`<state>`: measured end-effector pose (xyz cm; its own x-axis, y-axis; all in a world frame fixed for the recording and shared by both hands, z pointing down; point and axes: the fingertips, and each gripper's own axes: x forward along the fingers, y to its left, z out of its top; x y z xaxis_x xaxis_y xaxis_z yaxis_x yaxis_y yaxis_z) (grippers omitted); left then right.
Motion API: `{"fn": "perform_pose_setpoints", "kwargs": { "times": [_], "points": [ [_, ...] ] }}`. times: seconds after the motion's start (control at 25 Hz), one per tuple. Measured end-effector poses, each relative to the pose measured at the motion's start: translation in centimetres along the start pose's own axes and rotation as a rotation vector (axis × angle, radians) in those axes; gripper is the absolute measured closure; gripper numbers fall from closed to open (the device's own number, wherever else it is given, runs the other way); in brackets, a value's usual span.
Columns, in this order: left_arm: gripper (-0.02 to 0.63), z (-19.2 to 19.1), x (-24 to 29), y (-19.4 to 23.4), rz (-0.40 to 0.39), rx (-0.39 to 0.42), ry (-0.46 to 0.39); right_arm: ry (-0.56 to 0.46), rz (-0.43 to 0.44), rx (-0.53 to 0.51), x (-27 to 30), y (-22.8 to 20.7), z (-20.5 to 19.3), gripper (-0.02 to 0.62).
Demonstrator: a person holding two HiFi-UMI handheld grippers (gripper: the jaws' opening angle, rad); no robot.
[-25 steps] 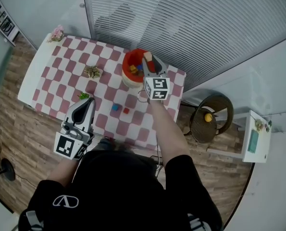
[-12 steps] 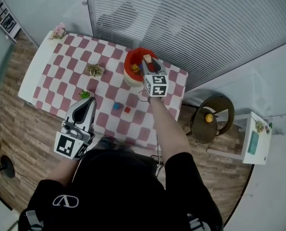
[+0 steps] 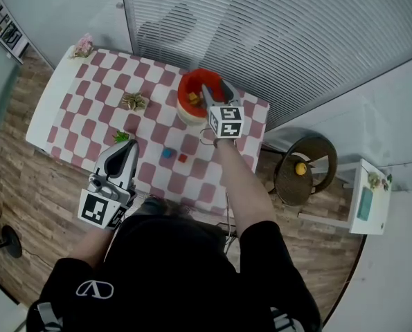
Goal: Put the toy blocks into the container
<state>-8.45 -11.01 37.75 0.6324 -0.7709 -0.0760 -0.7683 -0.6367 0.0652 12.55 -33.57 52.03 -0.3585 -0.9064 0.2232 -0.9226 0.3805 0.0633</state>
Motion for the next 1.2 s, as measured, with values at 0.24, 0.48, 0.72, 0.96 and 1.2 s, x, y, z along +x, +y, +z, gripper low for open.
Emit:
{"fn": "perform_pose_setpoints", "kwargs": {
  "times": [0.24,0.48,0.72,0.96,1.2],
  "points": [
    [0.601,0.2,0.1,0.2,-0.002,0.001,-0.006,-0.17,0.015,-0.05,-3.9,1.4,6.5,0.368],
    [0.601,0.3,0.4,0.1,-0.009,-0.005,-0.015,-0.309,0.05,-0.086,-10.1,3.8,11.7,0.368],
    [0.601,0.2,0.6,-0.1,-0.024,-0.01,-0.018,-0.383,0.095,-0.111,-16.2,7.7,13.9,0.379],
    [0.601,0.7,1.5,-0.6,-0.04,-0.016,-0.036,-0.404,0.119,-0.115,-20.4,10.8,13.7,0.384],
    [0.601,2.0,2.3,-1.3,-0.043,-0.015,-0.083,-0.375,0.154,-0.088,-22.9,13.6,11.4,0.388]
  ]
}}
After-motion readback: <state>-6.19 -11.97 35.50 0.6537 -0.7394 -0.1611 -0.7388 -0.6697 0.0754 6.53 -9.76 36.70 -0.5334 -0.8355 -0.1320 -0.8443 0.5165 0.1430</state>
